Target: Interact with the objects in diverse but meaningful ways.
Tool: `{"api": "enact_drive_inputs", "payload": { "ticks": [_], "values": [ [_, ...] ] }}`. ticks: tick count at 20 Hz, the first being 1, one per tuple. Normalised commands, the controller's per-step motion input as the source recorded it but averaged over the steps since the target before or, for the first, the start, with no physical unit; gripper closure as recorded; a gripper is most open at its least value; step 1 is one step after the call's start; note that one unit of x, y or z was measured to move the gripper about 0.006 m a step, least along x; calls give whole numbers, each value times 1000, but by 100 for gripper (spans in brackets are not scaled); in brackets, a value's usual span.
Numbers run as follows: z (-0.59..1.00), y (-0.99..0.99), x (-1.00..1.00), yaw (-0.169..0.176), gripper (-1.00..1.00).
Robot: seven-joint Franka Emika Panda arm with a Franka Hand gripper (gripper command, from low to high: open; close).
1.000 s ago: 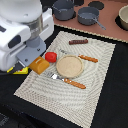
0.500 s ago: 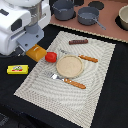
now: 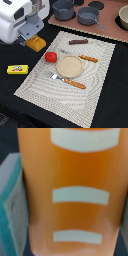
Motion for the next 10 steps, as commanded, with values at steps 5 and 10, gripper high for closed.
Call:
{"api": "enact_drive_inputs", "payload": {
  "ticks": [5, 10],
  "values": [
    [-275, 379, -819, 64, 100],
    [-377, 370, -673, 97, 100]
  ]
}}
